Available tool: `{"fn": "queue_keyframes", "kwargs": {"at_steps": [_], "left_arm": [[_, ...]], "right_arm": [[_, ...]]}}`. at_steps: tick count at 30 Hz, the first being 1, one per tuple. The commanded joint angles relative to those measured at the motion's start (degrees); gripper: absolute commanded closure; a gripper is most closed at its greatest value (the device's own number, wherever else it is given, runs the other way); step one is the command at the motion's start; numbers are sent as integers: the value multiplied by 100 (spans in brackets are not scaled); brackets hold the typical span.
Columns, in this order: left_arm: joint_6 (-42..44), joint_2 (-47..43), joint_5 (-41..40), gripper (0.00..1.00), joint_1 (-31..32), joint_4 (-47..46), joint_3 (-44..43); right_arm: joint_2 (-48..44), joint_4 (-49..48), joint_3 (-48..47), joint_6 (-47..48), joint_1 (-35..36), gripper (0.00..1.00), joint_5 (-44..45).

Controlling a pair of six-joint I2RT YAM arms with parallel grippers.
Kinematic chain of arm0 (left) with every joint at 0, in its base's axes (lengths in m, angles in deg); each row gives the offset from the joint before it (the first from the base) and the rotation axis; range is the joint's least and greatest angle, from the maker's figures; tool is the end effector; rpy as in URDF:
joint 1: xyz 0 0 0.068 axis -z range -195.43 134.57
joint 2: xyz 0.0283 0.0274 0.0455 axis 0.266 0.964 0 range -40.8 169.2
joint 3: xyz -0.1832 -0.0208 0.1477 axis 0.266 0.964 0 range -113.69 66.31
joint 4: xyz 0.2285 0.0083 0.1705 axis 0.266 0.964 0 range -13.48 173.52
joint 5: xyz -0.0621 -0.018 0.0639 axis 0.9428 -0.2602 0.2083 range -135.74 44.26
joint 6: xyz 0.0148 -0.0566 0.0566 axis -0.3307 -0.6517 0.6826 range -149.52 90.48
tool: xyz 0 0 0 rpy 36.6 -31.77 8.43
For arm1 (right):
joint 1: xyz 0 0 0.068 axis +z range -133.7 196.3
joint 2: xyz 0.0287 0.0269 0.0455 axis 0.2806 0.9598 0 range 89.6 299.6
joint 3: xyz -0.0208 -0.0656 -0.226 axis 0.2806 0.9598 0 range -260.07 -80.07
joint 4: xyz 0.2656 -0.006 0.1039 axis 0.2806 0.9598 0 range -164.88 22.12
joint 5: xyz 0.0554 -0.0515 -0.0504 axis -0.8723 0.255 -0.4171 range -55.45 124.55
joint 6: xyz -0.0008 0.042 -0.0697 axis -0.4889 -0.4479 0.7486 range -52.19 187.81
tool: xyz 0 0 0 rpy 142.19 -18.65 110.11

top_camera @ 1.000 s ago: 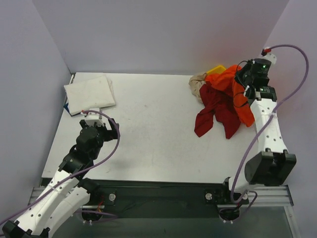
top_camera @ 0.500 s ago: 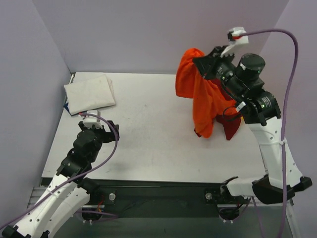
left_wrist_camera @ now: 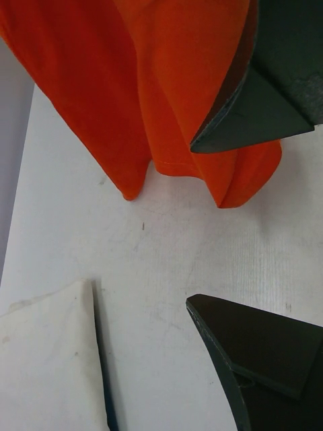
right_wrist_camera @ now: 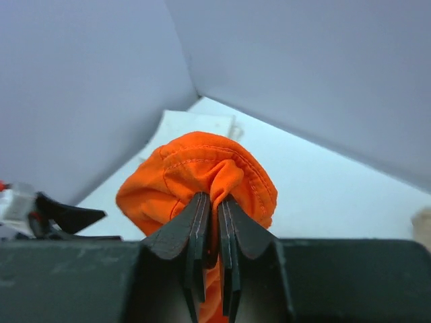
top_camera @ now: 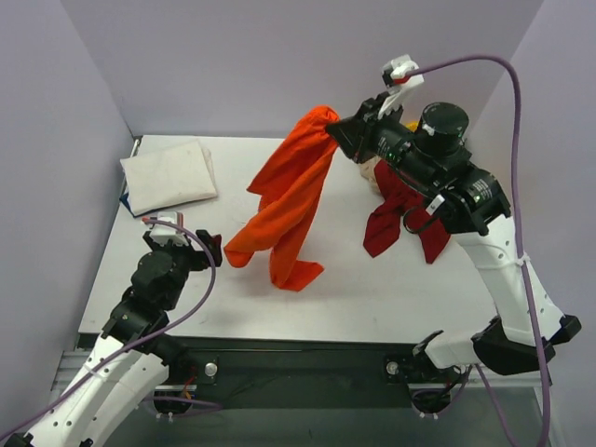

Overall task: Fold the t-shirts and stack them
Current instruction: Move the tshirt to the center of the board

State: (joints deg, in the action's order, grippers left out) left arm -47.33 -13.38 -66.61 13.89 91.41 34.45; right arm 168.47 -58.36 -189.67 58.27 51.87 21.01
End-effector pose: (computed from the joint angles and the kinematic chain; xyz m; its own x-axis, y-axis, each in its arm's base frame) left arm 0.2058 -0.0867 0.2730 -0.1971 -0.2170 -0.9561 0.0964 0.9662 -0.2392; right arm 0.2476 0.1975 0.5599 0.0725 0.2499 -0.9655 -0.7728 0.6260 0.1040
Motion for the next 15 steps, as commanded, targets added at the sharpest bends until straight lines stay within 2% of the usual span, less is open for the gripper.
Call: {"fn": "queue_keyframes", "kwargs": {"at_steps": [1,3,4,5,7,9,12,15], "left_arm": [[-22,35,-111,3,30,-171,-5],[13,175,-137,3,30,-171,4],[40,246,-120,3,30,-206,13],[49,325,-68,3,30,-232,21],[23,632,152,3,39,-416,48],[-39,1000,485,3,39,-540,65],[-109,1422,794,3,47,-795,136],[-171,1634,812,3,47,-1093,329]], "right_arm": [[-520,-675,1321,-397,-408,90,1150],[-636,-746,1965,-705,-848,85,1528],[-662,-763,2247,-1064,-1285,71,1634],[-645,-720,2781,-1154,-1438,63,1766],[-531,-632,3197,-1304,-1736,41,2012],[-434,-544,3760,-1340,-1782,37,2092],[-434,-754,4488,-1524,-1756,36,1760],[-469,-1359,5200,-1726,-1537,37,873]]}}
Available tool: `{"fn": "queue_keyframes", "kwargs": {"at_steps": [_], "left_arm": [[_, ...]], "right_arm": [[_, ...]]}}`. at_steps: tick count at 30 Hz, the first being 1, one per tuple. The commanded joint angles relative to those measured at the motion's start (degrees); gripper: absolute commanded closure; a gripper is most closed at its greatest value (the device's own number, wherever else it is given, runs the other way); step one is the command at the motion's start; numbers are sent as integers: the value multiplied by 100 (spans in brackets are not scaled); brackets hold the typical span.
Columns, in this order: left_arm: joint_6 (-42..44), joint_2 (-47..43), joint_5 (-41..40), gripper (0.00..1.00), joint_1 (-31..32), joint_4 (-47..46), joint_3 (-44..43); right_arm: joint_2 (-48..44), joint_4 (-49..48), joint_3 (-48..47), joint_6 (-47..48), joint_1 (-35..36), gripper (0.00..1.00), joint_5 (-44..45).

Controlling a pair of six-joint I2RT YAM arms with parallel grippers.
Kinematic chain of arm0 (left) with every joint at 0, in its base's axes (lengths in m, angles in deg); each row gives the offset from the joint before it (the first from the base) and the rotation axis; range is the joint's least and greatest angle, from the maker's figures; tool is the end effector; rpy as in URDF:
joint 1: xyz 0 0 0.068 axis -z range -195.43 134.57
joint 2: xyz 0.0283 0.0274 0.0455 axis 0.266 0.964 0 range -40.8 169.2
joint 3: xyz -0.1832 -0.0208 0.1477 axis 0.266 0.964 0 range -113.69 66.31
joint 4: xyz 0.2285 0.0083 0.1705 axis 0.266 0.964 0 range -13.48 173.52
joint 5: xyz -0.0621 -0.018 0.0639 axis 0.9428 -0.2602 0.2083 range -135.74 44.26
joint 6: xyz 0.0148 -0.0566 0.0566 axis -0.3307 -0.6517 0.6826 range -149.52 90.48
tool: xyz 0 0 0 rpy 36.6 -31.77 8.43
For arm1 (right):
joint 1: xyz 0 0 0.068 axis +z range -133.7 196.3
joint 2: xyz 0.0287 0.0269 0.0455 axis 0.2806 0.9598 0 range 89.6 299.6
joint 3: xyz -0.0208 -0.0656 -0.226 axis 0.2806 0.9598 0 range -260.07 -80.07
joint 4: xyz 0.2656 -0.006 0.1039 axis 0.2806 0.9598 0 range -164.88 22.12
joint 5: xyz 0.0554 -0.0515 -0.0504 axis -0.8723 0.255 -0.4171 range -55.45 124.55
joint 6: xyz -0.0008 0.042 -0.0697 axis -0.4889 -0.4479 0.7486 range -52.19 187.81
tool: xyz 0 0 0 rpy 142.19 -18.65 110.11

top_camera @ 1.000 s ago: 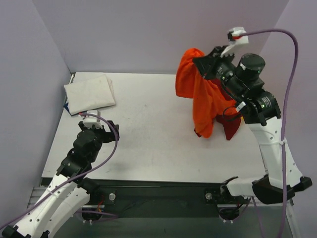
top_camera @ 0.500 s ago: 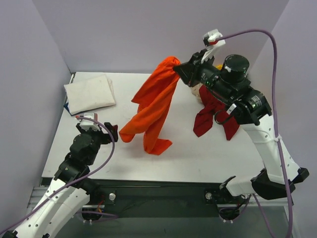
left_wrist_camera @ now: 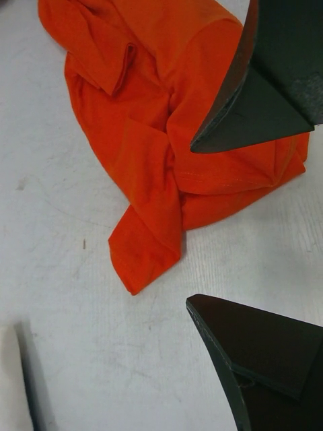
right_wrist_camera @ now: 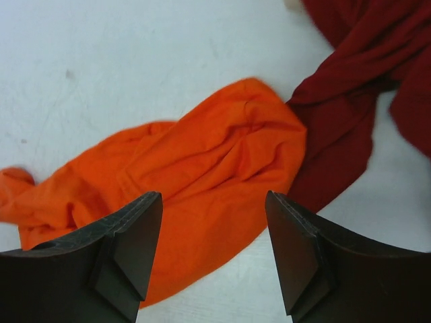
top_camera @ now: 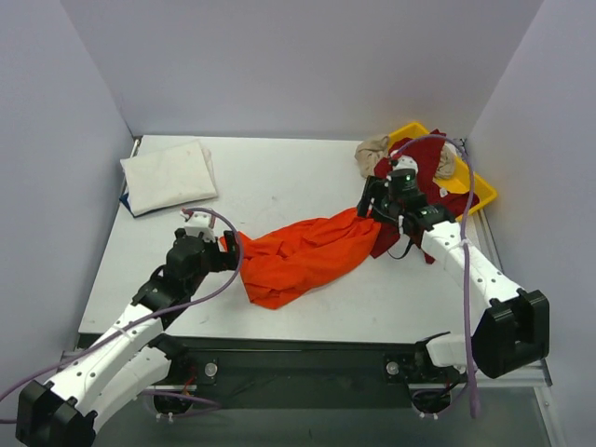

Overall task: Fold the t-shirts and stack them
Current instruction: Move the tshirt to the center of the board, then flatten out the tshirt

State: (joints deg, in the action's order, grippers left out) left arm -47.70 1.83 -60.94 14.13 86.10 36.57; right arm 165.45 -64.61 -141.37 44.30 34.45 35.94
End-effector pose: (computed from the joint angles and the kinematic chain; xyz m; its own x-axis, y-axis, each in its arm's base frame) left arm 0.2370 -0.1131 0.2105 -0.3987 -0.1200 -0.9092 0.1484 0.9699 -0.1930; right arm 0.3546 0.1145 0.2621 -0.4817 0.2617 -0.8363 -0.1073 0.9296 0.3527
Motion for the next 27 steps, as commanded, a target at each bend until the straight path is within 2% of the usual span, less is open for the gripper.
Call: {"fn": "queue_keyframes", "kwargs": {"at_steps": [1,3,7,11,15,22,23,27], "left_arm": [[-177,149,220,3,15,-754,187],[-187,271,-52,3,-3,-870,380],[-239,579,-53,3,-222,-1142,398],[-353,878,603,3,-644,-1476,486],[-608,1369,1458,3,-1083,-2047,609],[-740,2160,1731,3,-1110,-2786,645],[-749,2283,1748,3,-1110,-2830,592],[-740,2942,1749,3,-1119,-2839,399]], "right_arm": [[-159,-971,486,-347,328,37,-787],[-54,-1289,645,-339,801,38,-1096],[376,-1544,689,-338,1646,39,-1561],[904,-1836,524,-277,2271,39,-1791],[1580,-1264,83,-84,2605,38,-1431],[1722,-676,65,13,2966,38,-536],[1722,-622,65,30,3018,38,-212],[1784,-394,48,144,3080,37,63]]}}
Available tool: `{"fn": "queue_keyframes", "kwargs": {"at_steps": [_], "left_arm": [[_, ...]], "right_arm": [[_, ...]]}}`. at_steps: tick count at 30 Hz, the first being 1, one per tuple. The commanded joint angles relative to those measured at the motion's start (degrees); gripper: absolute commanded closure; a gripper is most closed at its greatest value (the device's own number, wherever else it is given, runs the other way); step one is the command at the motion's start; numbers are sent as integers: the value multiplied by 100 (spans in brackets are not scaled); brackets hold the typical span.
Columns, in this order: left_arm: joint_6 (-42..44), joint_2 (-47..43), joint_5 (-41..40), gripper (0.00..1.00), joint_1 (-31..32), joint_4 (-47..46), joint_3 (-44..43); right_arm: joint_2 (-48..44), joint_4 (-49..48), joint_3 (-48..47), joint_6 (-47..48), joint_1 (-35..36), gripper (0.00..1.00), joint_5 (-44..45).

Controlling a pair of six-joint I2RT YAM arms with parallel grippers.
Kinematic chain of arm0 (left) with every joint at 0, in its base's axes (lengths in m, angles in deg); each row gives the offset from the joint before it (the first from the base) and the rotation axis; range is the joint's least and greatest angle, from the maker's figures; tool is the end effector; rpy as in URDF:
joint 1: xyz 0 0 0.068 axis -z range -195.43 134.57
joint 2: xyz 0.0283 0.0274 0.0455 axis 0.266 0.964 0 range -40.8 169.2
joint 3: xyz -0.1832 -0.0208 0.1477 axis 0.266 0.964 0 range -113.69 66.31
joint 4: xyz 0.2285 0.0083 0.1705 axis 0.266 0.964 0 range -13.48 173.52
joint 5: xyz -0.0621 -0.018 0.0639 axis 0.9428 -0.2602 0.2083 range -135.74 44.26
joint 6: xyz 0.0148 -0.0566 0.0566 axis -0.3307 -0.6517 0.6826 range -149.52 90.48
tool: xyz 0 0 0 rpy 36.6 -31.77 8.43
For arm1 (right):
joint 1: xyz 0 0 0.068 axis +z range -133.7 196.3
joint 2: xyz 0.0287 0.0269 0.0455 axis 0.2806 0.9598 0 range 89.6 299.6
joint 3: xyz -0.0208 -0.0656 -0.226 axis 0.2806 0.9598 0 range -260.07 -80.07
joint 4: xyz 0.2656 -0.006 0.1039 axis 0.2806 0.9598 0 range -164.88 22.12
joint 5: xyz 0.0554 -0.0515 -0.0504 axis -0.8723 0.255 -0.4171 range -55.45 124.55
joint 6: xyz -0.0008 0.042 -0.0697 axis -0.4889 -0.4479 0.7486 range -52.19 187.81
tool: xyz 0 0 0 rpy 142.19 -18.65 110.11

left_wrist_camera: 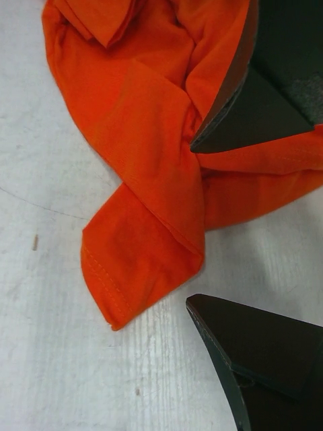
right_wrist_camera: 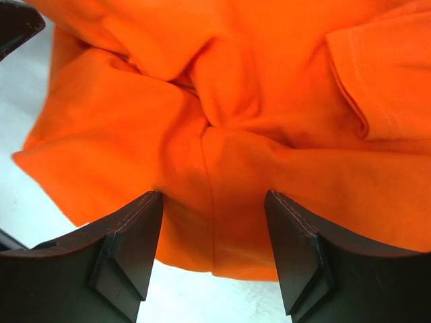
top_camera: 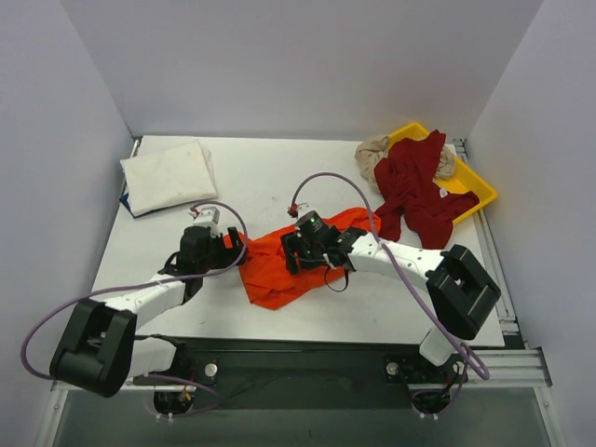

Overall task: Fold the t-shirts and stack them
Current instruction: Flatten out the tshirt

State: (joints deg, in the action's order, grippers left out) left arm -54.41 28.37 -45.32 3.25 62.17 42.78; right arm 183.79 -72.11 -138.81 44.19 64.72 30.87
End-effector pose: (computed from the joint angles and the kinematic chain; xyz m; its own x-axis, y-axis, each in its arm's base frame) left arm 0.2794 -0.0950 0.0984 -0.5836 -0.2469 -0.7736 0.0888 0.9275 -0.3631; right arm 0.2653 0.3059 0.1416 -0.6887 -0.1739 -0.7039 -0.5501 0.7577 0.3511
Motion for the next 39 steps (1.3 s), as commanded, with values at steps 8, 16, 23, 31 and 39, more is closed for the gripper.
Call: {"fn": "queue_keyframes", "kwargs": {"at_steps": [8,16,23,31,39], "left_arm": [[-95,554,177,3,-31,-648,-213],[-8,18,-605,3,-311,-288,-135],[-16,710,-254,16,-479,-410,-459],[-52,1204,-253,27,-497,-613,-574],[-131,1204,-412,30,-655,-666,-600]], "right_arm": [[73,505,-322,208,27,77,562],[-1384,1155,169,165,-192,100,2202],[-2291,1209,820,24,-799,96,2214],[-1984,1209,785,6,-887,96,2073],[-1905,1209,768,24,-887,96,2047]]}}
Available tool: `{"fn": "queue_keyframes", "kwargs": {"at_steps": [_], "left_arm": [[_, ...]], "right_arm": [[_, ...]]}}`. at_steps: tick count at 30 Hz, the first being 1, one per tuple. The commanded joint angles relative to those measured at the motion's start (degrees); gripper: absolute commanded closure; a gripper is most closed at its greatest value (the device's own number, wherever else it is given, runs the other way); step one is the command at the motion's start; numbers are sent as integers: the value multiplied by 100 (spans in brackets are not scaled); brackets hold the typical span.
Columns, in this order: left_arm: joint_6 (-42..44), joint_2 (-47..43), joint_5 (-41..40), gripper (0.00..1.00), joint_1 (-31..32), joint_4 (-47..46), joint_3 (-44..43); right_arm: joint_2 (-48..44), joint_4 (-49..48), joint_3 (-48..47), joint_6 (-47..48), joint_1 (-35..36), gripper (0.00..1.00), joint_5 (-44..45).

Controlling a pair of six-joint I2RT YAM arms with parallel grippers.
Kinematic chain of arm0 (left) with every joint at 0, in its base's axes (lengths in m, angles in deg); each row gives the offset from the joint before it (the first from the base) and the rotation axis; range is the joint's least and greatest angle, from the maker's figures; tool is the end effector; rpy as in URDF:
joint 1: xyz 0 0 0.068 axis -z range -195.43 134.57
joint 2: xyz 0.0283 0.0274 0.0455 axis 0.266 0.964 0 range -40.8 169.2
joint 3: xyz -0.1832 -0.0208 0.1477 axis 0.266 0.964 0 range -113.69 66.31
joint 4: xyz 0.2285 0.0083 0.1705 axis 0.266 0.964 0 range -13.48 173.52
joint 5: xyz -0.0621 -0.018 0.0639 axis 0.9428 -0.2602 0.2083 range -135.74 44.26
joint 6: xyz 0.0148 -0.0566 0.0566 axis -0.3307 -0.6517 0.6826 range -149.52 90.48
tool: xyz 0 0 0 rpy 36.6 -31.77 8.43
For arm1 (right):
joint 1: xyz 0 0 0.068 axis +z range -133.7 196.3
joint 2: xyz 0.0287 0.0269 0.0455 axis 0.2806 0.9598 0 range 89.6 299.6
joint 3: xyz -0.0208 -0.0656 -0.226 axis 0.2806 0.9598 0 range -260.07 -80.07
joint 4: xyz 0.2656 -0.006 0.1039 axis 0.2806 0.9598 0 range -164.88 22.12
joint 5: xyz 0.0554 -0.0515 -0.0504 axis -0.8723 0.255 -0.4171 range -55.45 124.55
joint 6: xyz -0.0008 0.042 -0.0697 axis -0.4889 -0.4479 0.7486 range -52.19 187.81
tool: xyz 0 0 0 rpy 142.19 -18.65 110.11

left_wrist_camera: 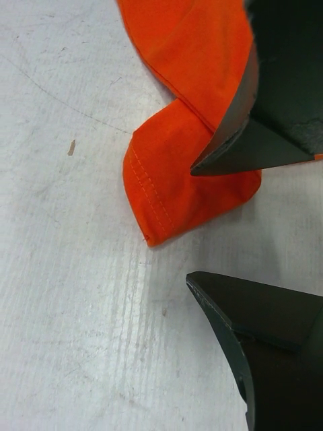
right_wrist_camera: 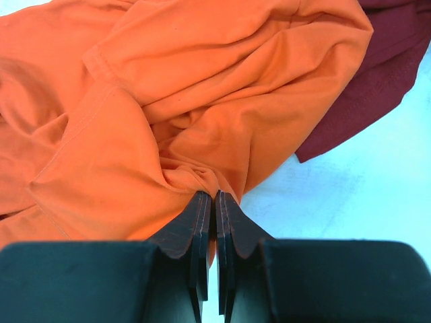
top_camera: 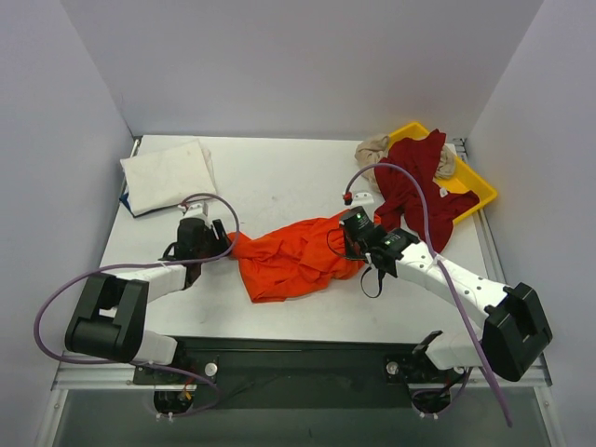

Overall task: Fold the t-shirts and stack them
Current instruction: Flatten out the tshirt

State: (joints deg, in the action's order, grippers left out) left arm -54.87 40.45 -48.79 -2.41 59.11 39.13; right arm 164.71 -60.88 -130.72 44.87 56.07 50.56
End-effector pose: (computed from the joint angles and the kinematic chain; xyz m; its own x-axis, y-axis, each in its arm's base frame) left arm 0.3016 -0.0659 0.0670 -0.6042 -0.2991 -0.7385 -0.0833 0.9455 -0.3147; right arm 0.2767 0.2050 0.1863 -0.6153 -0.0247 -0.7879 -0.2271 0.9627 0.1472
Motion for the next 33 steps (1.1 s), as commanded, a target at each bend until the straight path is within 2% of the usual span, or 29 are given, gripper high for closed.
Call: {"fn": "queue_keyframes", "kwargs": {"at_steps": [1,7,10,11,14,15,16,21,33], "left_arm": [[-85,31,-38,31,-106,-351,-287],[-199,496,304,33,-203,-447,-542],[-243,794,568,42,-247,-509,-666],[-243,848,638,55,-264,-544,-718],[-331,1006,981,81,-352,-666,-745],[-374,1041,1217,95,-387,-737,-754],[-418,1076,1332,100,-466,-816,-762],[-656,779,1886,100,-747,-861,-1096],[-560,-1593,1685,100,-1679,184,-1835]], "right_arm": [[4,94,-41,-53,-22,96,69],[12,94,-41,-35,-22,96,60],[-14,94,-32,-26,-13,96,69],[-23,94,-32,-26,-22,96,69],[-67,94,-76,-9,-30,96,113],[-58,94,-120,26,-74,96,122],[-49,103,-225,87,-101,96,122],[-242,374,-761,307,-285,99,297],[-2166,568,-1491,966,-839,99,991]]}}
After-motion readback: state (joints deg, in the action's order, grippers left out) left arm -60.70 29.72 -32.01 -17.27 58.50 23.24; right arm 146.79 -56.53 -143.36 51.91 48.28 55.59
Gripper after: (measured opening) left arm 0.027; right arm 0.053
